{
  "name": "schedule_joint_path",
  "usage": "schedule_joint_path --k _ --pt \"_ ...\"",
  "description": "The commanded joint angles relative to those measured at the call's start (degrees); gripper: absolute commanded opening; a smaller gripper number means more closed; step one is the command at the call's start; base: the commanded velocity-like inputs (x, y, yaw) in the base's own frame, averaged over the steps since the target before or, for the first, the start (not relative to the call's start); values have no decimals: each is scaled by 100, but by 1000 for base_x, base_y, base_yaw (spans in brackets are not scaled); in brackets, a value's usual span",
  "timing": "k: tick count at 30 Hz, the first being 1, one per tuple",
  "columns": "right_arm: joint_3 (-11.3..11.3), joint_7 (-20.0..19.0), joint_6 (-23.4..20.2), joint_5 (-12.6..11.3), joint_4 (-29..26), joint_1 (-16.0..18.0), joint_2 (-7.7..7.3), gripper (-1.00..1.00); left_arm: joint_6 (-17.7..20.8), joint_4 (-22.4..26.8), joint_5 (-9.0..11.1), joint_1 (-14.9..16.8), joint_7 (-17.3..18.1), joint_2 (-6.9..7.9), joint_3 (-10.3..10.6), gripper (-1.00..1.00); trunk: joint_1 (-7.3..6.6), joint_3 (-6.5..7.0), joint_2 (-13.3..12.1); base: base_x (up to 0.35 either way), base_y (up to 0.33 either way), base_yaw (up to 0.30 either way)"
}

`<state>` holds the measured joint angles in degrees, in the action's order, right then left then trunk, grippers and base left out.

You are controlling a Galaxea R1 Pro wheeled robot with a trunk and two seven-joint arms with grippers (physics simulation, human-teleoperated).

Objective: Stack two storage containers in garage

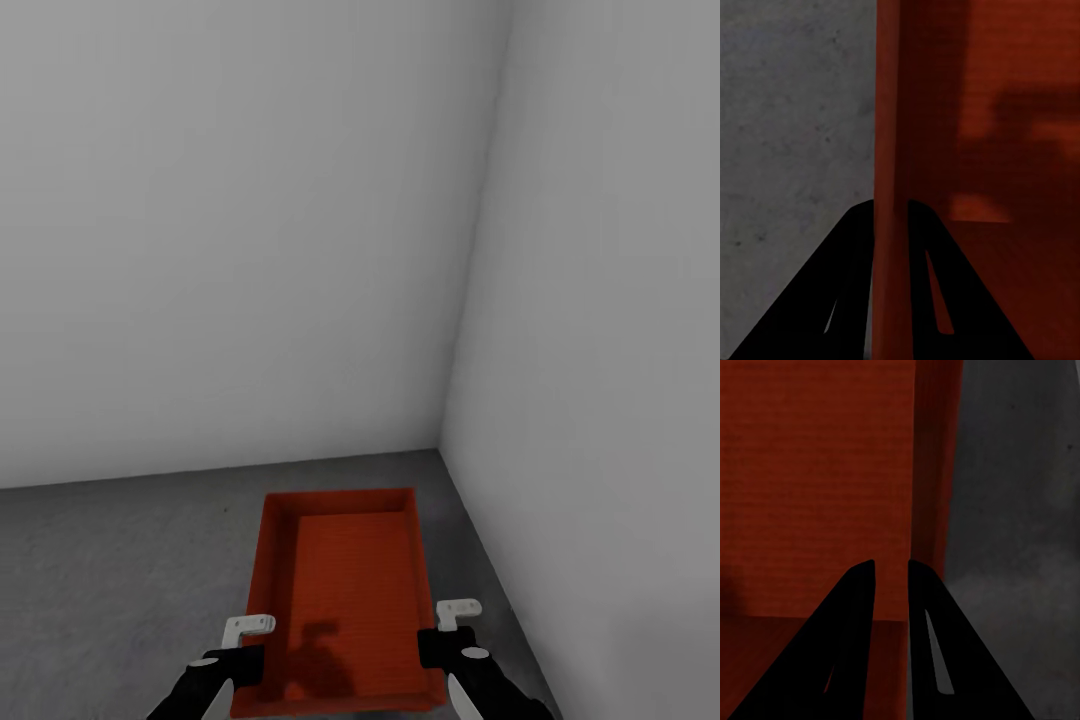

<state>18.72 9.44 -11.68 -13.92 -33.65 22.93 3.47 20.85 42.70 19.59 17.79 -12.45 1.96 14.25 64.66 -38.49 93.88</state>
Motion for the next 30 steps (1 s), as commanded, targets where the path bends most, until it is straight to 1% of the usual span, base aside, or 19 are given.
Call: schedule_joint_path --k 1,30 --pt "53 27 -20 -120 -1 0 -5 -100 -2 248 142 6 -55 6 52 -100 -1 -14 3 0 0 0" --pt "53 28 -20 -120 -1 0 -5 -100 -2 248 142 6 -55 6 52 -100 -1 -260 3 0 0 0"
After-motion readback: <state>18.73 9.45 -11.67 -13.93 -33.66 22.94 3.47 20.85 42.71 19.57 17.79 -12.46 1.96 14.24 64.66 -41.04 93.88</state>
